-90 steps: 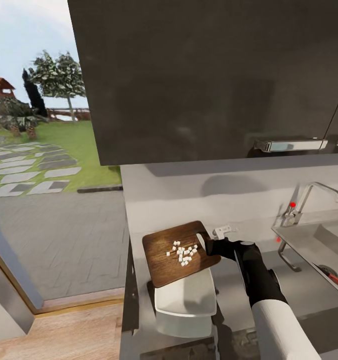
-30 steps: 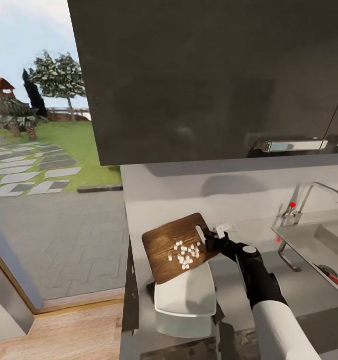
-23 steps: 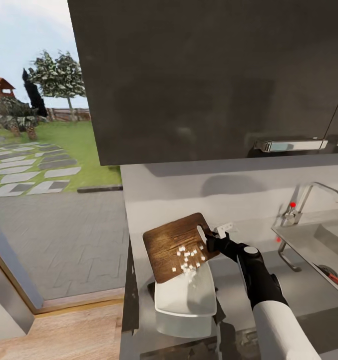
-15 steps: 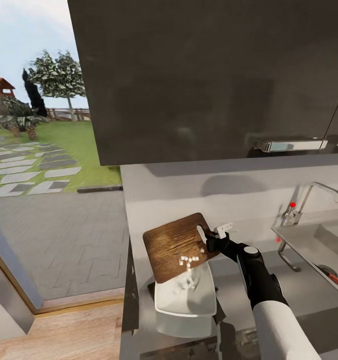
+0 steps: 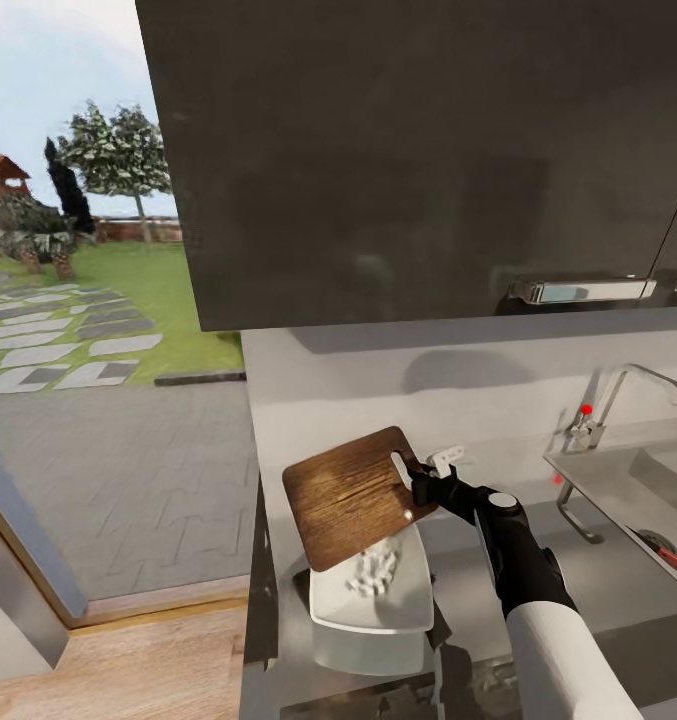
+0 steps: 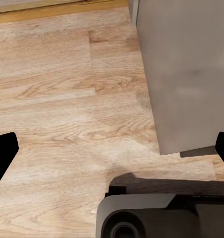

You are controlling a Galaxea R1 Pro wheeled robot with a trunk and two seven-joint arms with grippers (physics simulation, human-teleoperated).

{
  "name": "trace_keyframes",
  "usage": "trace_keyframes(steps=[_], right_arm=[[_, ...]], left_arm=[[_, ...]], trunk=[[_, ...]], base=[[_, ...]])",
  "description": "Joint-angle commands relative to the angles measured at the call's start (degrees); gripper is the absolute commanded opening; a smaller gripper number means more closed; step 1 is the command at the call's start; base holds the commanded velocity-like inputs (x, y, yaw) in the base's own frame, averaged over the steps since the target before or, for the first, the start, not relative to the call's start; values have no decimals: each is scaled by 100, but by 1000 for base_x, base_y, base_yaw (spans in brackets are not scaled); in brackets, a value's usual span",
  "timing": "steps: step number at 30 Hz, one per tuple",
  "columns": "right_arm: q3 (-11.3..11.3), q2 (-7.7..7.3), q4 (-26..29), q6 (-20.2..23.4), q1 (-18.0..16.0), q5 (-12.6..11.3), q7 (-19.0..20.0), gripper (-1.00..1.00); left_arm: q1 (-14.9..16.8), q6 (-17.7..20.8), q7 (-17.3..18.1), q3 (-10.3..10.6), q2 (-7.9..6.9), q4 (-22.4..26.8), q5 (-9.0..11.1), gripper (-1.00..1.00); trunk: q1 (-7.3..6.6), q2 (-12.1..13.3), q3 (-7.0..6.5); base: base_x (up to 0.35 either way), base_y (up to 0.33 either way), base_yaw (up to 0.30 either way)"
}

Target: In the kitchen, take the Vidalia onion out of the sink, dice it on the chopping board with the paring knife, put the diced onion into the bowl on the countertop, then place both the paring knife and the chopping board into the sink.

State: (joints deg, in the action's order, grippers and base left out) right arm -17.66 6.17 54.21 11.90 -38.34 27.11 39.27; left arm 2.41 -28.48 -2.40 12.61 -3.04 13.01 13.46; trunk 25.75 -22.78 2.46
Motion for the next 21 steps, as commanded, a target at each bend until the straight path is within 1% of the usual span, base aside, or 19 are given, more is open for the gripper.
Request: trace_keyframes(steps=[1, 11, 21], right_arm=[[-27, 11, 10, 30, -7, 23, 46, -100], [-4, 48, 10, 31, -7, 23, 37, -100], [-1, 51, 10, 31, -7, 23, 37, -100]], left_arm=[[5, -18, -26, 49, -4, -1, 34, 100], [5, -18, -24, 49, 5, -1, 34, 100], [5, -18, -24, 49, 5, -1, 34, 100]], trunk=[[4, -14, 14], [4, -14, 14], [4, -14, 14]], base=[[0, 0, 0], [0, 0, 0], [0, 0, 0]])
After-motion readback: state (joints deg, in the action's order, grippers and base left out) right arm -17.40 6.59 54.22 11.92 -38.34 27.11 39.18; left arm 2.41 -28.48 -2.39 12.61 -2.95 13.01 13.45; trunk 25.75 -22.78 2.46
